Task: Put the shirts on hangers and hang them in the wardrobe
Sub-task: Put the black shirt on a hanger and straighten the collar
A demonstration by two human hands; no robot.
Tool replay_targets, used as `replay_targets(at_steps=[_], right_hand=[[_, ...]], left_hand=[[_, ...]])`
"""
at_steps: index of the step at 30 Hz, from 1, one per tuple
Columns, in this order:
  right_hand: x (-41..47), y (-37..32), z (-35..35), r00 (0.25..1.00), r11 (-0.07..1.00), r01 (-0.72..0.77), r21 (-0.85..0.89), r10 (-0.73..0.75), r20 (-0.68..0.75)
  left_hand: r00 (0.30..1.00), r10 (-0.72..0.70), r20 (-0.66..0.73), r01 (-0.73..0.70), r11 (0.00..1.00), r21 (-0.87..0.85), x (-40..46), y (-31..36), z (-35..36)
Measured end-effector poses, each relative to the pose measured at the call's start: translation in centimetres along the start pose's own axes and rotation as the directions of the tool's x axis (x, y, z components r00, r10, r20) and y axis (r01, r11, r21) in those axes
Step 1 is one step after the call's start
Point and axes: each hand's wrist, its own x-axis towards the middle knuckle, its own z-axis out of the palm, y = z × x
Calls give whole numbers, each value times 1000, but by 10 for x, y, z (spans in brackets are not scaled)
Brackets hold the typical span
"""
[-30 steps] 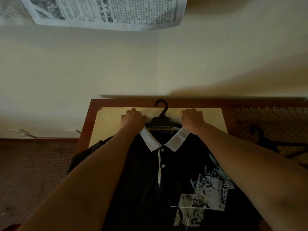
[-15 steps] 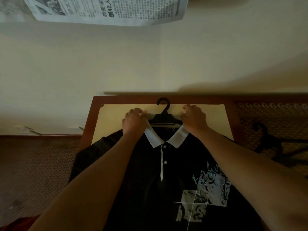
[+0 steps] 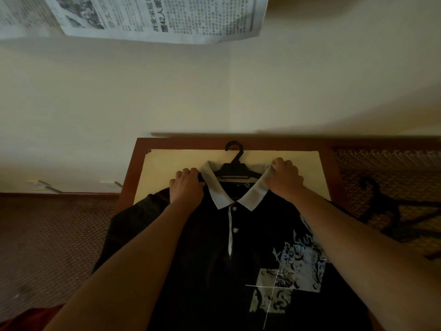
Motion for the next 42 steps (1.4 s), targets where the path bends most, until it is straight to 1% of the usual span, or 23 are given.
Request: replay_targets(at_steps=[1, 2, 3, 4, 5, 6, 7, 9, 12, 14, 16, 20, 23, 25, 27, 28, 30, 32, 34, 36, 37, 39, 42], right_hand=[[-2, -3, 0, 995, 999, 47, -21, -48, -83], [-3, -8, -1, 981, 989, 122, -80, -132, -142], [-4, -14, 0, 960, 964, 212, -160, -236, -152], [-3, -21, 3, 933, 924, 307, -230, -339, -116], [-1, -29, 8, 906, 876, 391, -281, -420, -49], [2, -35, 14, 885, 835, 449, -320, -464, 32], [6, -41, 19, 872, 801, 483, -355, -479, 105], [13, -48, 25, 861, 761, 506, -407, -475, 181], [22, -54, 22, 860, 747, 509, -427, -454, 232], [26, -57, 18, 844, 721, 537, -439, -467, 264], [26, -58, 14, 827, 677, 558, -480, -505, 248], [27, -56, 13, 840, 657, 525, -541, -504, 202], [28, -51, 15, 838, 678, 531, -508, -507, 200], [29, -43, 14, 836, 724, 542, -426, -514, 190], [28, -35, 8, 853, 803, 521, -287, -499, 153], [27, -29, 3, 876, 852, 482, -203, -467, 119], [25, -18, -9, 936, 936, 349, -47, -345, 74], [25, -8, -20, 972, 976, 215, 24, -216, 95], [24, 1, -27, 978, 990, 128, 56, -135, 160], [20, 4, -28, 969, 997, 60, 41, -68, 238], [18, 5, -27, 961, 999, 33, 32, -41, 273], [14, 8, -22, 949, 999, 24, 32, -33, 315], [9, 9, -19, 947, 1000, 14, 26, -22, 320]], left_hand=[[1000, 4, 8, -4, 1000, 0, 1, 0, 0], [1000, 7, 9, -7, 1000, 0, 2, -1, 0], [1000, 6, -2, -6, 1000, 5, 1, -1, 1], [1000, -2, -27, 2, 1000, 14, -2, 1, 3], [998, -21, -62, 22, 1000, 15, -7, 3, 6], [994, -52, -93, 52, 999, -1, -15, 7, 11], [991, -85, -106, 82, 996, -33, -23, 11, 17], [989, -123, -78, 116, 989, -88, -36, 19, 32], [989, -142, -34, 139, 987, -78, -43, 17, 49], [989, -139, -49, 136, 989, -53, -44, 13, 54], [989, -131, -65, 130, 991, -22, -46, 12, 57], [992, -114, -53, 114, 993, -5, -47, 12, 57], [992, -117, -38, 117, 993, -17, -45, 12, 55], [991, -122, -48, 119, 991, -62, -43, 13, 50], [990, -120, -75, 109, 985, -136, -37, 13, 39], [988, -127, -89, 109, 978, -177, -32, 13, 33], [983, -140, -122, 112, 971, -210, -19, 9, 19], [991, -89, -99, 69, 979, -190, -3, 2, 7], [1000, -5, 9, 7, 978, -208, 12, -4, 0], [992, 54, 110, -35, 985, -168, 22, -8, -3], [987, 70, 142, -52, 991, -126, 24, -8, -4], [985, 77, 157, -67, 996, -63, 27, -5, -4], [985, 74, 157, -71, 997, -28, 22, 0, -8]])
